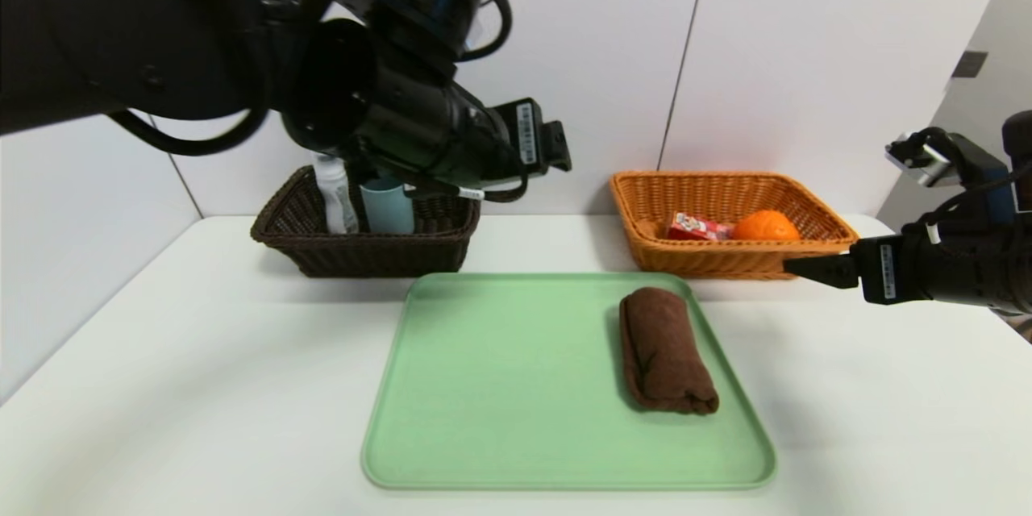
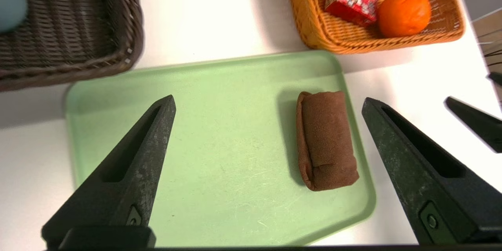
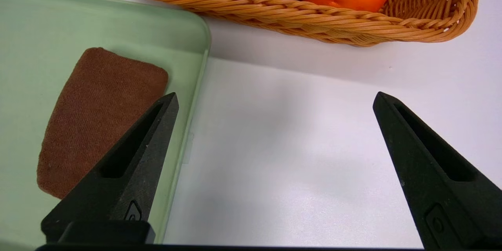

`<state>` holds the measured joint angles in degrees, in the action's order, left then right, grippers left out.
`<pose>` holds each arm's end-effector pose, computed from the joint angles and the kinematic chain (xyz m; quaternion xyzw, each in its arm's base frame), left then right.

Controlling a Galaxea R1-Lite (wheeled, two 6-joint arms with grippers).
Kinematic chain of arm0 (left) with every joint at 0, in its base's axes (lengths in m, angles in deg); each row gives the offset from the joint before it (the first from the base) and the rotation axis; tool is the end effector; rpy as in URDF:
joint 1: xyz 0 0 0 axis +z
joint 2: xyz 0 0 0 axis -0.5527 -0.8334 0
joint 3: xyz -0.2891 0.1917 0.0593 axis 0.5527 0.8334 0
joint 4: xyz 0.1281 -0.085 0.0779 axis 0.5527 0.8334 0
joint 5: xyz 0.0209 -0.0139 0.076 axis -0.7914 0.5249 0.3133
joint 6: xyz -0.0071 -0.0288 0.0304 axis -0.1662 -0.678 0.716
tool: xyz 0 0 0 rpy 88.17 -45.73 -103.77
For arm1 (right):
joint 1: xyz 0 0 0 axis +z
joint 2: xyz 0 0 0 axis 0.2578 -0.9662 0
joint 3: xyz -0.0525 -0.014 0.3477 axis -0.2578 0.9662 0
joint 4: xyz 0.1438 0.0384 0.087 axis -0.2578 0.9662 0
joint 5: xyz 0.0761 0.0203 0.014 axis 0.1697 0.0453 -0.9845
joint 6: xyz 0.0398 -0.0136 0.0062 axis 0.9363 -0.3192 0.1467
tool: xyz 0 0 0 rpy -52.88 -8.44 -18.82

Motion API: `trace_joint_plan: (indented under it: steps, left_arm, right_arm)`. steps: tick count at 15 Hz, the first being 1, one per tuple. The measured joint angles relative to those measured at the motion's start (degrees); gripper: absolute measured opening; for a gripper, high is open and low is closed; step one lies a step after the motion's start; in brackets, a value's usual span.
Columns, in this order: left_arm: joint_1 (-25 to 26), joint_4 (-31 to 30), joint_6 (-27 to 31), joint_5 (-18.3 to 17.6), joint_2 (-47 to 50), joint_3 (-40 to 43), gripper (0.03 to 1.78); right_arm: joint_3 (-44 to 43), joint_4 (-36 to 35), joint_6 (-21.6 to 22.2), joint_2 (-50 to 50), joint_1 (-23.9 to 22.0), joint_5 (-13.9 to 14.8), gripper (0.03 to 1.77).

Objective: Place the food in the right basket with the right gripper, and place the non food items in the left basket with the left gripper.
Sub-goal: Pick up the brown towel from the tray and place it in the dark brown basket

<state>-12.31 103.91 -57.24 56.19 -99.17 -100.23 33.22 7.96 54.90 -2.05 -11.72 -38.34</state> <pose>0.2653 -0.2577 0.3512 -0.1285 0.2932 -0.1807 0.9300 0.2318 0.0167 0.2676 -0.0255 0.2826 0.0775 0.9558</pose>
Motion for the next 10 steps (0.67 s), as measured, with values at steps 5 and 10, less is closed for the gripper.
trace_joint_plan:
  steps: [5, 10]
  left_arm:
    - [-7.89, -2.57, -5.3, 4.46, -9.29, -1.84, 1.69]
    - [-12.46, -5.1, -10.05, 4.77, -13.15, -1.93, 1.69]
  right_arm:
    - [0.79, -0.22, 0.21, -0.21, -3.57, -0.22, 1.71]
    - [2.45, -0.68, 0.28, -0.2, -5.01, -0.33, 1.71]
